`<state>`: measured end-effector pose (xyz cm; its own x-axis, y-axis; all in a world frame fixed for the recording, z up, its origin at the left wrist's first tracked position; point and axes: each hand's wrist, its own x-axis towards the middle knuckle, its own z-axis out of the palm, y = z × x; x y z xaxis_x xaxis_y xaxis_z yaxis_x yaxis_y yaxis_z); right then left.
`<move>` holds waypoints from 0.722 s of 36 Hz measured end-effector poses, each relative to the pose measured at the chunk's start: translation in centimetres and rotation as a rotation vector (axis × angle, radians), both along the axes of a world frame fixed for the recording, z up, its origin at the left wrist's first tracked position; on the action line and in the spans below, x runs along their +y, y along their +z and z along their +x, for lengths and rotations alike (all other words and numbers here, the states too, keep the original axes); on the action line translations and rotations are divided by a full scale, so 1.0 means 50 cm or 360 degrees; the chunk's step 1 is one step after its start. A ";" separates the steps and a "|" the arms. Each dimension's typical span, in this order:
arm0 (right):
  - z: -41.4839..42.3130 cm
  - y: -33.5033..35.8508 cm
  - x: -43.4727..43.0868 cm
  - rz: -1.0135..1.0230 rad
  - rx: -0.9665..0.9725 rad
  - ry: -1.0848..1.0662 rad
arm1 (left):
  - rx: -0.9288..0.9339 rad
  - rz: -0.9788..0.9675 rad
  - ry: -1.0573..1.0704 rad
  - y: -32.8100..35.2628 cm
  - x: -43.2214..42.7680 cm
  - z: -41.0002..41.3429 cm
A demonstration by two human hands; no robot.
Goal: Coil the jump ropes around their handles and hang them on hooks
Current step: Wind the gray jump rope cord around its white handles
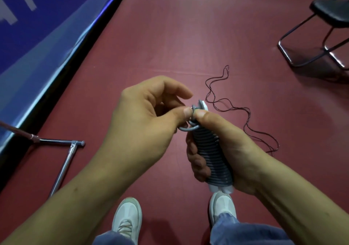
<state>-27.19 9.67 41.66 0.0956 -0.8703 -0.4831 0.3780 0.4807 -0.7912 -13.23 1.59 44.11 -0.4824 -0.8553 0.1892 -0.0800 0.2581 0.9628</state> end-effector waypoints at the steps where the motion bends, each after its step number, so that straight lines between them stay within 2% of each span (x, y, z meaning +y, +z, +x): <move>1: 0.006 -0.003 -0.001 -0.0020 0.0014 -0.0069 | 0.0066 0.0069 0.0030 -0.004 0.003 0.001; 6: 0.022 -0.014 -0.012 -0.0209 0.0162 -0.0388 | 0.0284 0.0460 0.0153 -0.022 0.036 -0.005; 14: 0.026 -0.024 -0.020 -0.0471 0.0419 -0.0515 | 0.0620 0.0942 0.0284 -0.023 0.051 -0.034; 20: 0.023 -0.019 -0.015 -0.0426 0.0391 -0.0381 | 0.0572 0.0840 0.0311 -0.028 0.046 -0.032; 26: 0.003 -0.003 -0.009 -0.0209 0.0301 -0.0181 | 0.0358 0.0431 0.0216 -0.037 0.034 -0.023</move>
<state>-27.03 9.22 41.49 -0.0881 -0.9268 -0.3652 0.2629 0.3320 -0.9059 -14.37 3.29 42.24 -0.3333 -0.9421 0.0358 0.1252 -0.0065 0.9921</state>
